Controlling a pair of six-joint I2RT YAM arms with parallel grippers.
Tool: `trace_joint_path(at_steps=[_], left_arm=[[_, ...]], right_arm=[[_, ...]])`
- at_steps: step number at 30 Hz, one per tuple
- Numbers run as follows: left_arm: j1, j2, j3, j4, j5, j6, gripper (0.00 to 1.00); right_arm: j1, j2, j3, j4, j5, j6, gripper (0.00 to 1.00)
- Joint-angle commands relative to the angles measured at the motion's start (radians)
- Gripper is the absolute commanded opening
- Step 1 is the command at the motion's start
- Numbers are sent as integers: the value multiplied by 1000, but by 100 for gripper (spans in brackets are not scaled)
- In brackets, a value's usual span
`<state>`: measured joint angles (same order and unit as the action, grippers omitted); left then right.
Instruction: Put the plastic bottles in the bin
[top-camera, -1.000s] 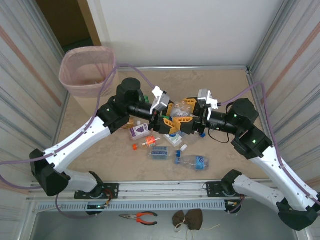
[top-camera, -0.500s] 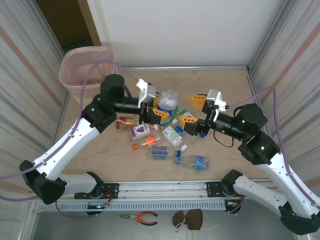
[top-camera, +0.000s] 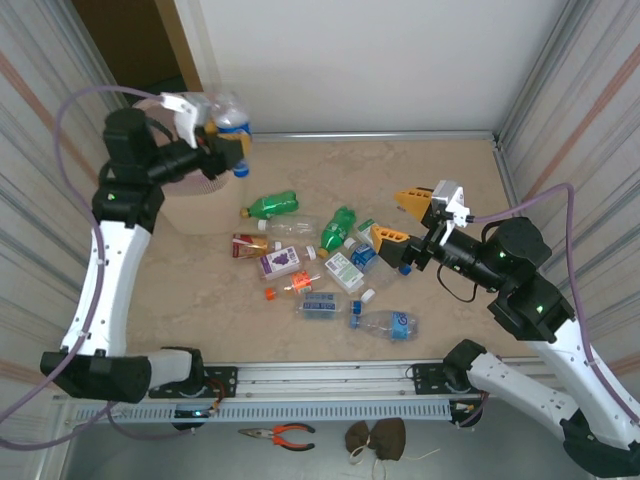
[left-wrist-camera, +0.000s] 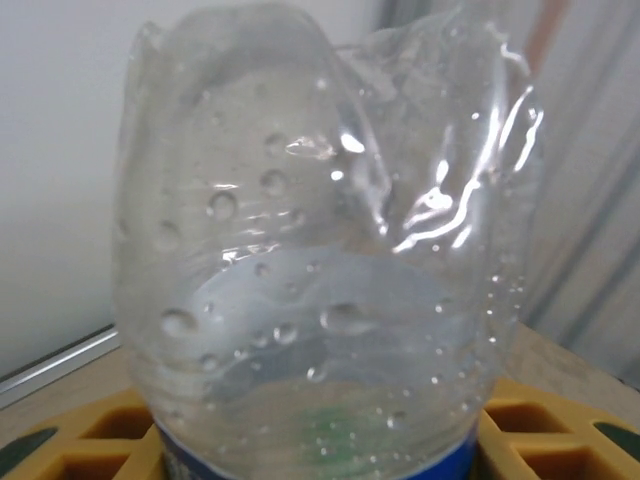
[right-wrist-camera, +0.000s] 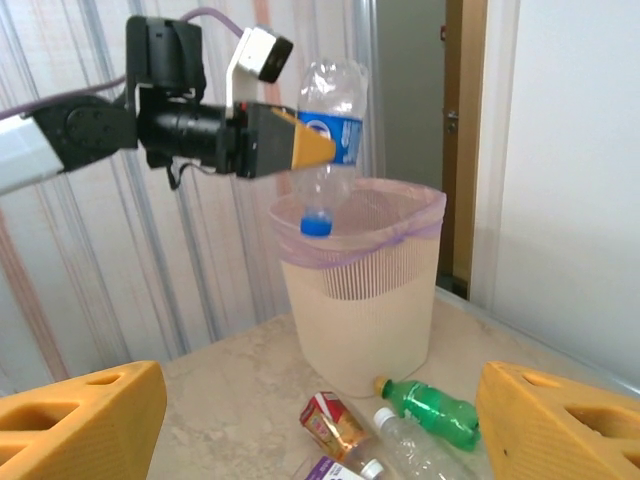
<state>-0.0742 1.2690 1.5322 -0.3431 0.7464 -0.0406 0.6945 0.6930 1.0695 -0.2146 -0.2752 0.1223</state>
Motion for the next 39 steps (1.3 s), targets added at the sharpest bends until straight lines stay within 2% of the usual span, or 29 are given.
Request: trace_joint_path(at_steps=[1, 6, 10, 13, 19, 31, 39], left_arm=[[89, 60, 99, -54, 3, -100, 50], [203, 202, 263, -182, -20, -127, 49], [242, 304, 367, -287, -52, -89, 49], [255, 381, 453, -390, -92, -11, 50], [266, 542, 624, -616, -283, 122, 50], [266, 710, 565, -639, -358, 140, 47], [266, 773, 502, -641, -356, 150, 51]], right_arm=[[6, -3, -7, -6, 32, -5, 80], [5, -1, -17, 0, 36, 7, 79], [5, -5, -25, 1, 39, 15, 78], [7, -12, -29, 1, 44, 20, 78], [6, -20, -32, -17, 59, 23, 78], [6, -13, -55, -5, 77, 31, 78], [6, 2, -63, 14, 87, 32, 77]])
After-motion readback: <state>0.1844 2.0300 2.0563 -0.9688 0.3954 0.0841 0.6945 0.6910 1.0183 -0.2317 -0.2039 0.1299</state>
